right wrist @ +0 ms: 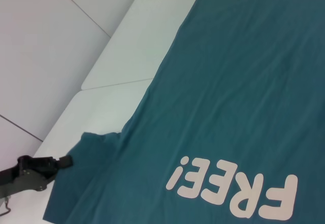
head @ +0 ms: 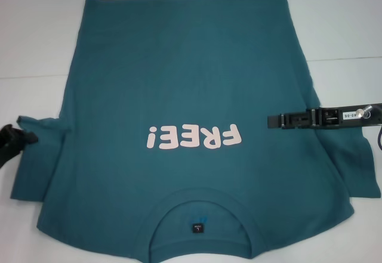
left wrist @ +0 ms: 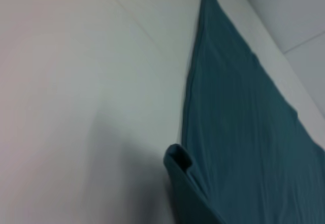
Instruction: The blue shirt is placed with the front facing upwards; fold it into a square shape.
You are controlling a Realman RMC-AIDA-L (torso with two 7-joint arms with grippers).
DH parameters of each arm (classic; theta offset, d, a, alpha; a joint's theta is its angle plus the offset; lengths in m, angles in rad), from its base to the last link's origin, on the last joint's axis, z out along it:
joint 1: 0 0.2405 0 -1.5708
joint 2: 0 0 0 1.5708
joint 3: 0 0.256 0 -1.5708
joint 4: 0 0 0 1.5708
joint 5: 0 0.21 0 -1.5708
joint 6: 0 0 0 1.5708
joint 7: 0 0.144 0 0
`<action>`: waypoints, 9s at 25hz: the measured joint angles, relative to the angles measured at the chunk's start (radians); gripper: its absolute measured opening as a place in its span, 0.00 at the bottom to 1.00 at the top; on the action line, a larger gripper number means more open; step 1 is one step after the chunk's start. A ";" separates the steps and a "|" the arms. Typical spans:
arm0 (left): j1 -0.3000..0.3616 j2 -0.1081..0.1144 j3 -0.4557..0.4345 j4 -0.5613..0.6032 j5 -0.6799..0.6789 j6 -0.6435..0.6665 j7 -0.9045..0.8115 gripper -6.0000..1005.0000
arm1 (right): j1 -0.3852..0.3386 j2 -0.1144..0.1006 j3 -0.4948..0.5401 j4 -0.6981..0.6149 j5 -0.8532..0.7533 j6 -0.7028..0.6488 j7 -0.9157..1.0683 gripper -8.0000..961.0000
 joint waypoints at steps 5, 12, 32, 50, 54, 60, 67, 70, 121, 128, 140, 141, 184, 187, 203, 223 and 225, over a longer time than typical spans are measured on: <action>0.021 0.004 -0.046 0.023 0.001 0.011 0.005 0.01 | -0.001 0.000 0.000 0.000 0.000 -0.001 0.005 0.66; 0.032 0.007 -0.057 0.036 0.005 0.012 0.017 0.01 | 0.007 0.000 0.000 0.001 0.000 -0.004 0.007 0.66; -0.131 0.052 0.175 0.170 0.237 0.113 -0.153 0.01 | 0.003 0.000 -0.006 0.008 -0.005 -0.005 0.007 0.66; -0.181 -0.043 0.299 0.219 0.235 0.073 -0.306 0.01 | -0.003 0.003 -0.009 0.011 -0.005 0.004 -0.001 0.66; -0.188 -0.044 0.307 0.225 0.228 0.087 -0.316 0.01 | -0.008 0.002 -0.009 0.011 -0.006 0.005 -0.002 0.66; -0.198 -0.052 0.312 0.211 0.235 0.074 -0.317 0.01 | -0.011 0.002 -0.009 0.011 -0.006 0.008 -0.004 0.66; -0.180 -0.046 0.312 0.200 0.235 0.060 -0.294 0.01 | -0.017 0.002 -0.009 0.012 -0.006 0.012 -0.007 0.66; -0.171 -0.039 0.312 0.212 0.236 0.056 -0.242 0.01 | -0.018 0.002 -0.009 0.012 -0.006 0.014 -0.008 0.66; -0.341 -0.069 0.547 0.249 0.415 0.117 -0.155 0.21 | -0.065 0.002 0.001 0.012 -0.006 0.090 -0.029 0.66; -0.310 -0.024 0.509 0.225 0.405 0.109 -0.263 0.34 | -0.066 0.002 0.004 0.012 -0.006 0.084 -0.040 0.66; -0.257 -0.005 0.412 0.164 0.434 0.025 -0.360 0.37 | -0.062 0.005 0.007 0.014 -0.006 0.089 -0.053 0.66; -0.258 -0.005 0.411 0.153 0.440 0.009 -0.360 0.37 | -0.061 0.006 0.007 0.014 -0.006 0.089 -0.053 0.66; -0.243 -0.020 0.408 0.105 0.416 -0.007 -0.332 0.07 | -0.068 0.008 0.008 0.015 -0.006 0.096 -0.053 0.65; -0.230 -0.024 0.406 0.157 0.389 0.071 -0.329 0.02 | -0.068 0.008 0.008 0.015 -0.006 0.096 -0.053 0.65; -0.226 -0.089 0.417 0.182 0.293 0.173 -0.249 0.02 | -0.073 0.005 0.007 0.029 -0.006 0.096 -0.054 0.65; -0.134 -0.026 0.211 0.206 0.116 0.376 -0.075 0.46 | -0.075 0.004 0.020 0.023 0.011 0.090 -0.085 0.65; -0.110 -0.029 0.210 0.227 0.081 0.423 0.042 0.45 | -0.071 0.007 0.030 0.027 0.026 0.091 -0.087 0.65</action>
